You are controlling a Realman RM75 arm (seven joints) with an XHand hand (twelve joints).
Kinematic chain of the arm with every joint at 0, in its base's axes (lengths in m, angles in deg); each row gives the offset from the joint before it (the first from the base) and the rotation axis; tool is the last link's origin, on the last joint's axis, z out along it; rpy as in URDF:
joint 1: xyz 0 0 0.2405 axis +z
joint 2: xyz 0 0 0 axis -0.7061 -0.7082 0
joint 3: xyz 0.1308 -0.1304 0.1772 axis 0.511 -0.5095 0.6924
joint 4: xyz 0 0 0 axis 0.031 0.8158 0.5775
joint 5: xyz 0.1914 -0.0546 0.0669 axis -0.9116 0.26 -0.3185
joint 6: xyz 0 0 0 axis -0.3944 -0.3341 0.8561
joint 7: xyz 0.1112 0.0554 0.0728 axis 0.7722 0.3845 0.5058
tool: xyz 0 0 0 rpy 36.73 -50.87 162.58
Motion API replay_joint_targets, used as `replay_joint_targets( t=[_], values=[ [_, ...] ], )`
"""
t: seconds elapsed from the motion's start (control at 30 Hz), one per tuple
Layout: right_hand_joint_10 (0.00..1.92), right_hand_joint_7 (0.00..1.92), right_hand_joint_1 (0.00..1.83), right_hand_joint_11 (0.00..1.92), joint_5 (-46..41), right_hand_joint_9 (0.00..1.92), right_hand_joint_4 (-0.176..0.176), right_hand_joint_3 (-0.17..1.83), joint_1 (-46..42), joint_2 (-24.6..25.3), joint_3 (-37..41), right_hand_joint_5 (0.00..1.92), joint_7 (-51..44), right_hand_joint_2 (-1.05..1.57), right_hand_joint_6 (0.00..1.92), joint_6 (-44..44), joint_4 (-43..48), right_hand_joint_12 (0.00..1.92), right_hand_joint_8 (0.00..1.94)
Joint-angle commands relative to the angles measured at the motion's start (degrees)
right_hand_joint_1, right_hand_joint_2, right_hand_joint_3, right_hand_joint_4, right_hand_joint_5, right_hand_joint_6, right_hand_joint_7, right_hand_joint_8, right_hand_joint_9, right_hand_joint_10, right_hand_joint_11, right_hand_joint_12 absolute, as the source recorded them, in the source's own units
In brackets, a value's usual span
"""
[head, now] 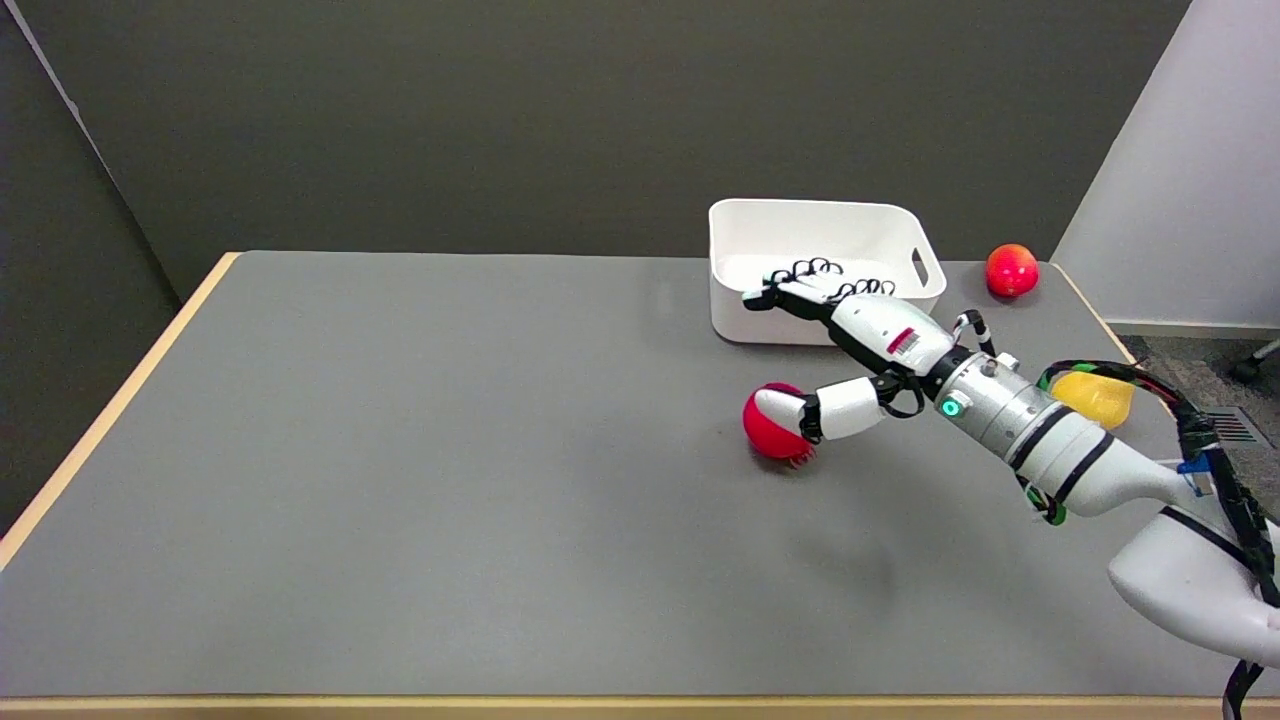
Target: Pick up the pomegranate.
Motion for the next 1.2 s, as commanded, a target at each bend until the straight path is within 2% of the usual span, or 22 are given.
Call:
replay_joint_targets(
  t=[0.03, 0.13, 0.2, 0.63, 1.2],
  values=[
    [0.57, 0.15, 0.46, 0.0, 3.02, 0.02, 0.026, 0.88, 3.1, -2.52, -4.09, 0.24, -0.34, 0.57, 0.47, -6.09, 0.63, 0.93, 0.3],
    [0.58, 0.17, 0.47, 0.0, 3.02, 0.02, 0.033, 0.85, 3.64, -2.77, -4.9, 0.25, -0.05, 0.58, 0.45, -6.28, -0.14, 0.95, 0.28],
    [0.58, 0.14, 0.45, 0.0, 3.02, 0.02, 0.034, 0.94, 3.67, -2.8, -5.19, 0.22, -0.02, 0.54, 0.52, -6.52, -0.42, 0.96, 0.35],
    [0.62, 0.18, 0.45, 0.0, 2.78, 0.03, 0.042, 0.95, 3.16, -2.8, -6.69, 0.23, 0.06, 0.54, 0.52, -7.27, -4.28, 1.02, 0.36],
    [0.63, 0.19, 0.47, 0.0, 2.38, 0.04, 0.05, 0.96, 8.04, -4.05, -11.77, 0.23, 0.22, 0.56, 0.51, -5.83, -8.94, 1.07, 0.35]
  ],
)
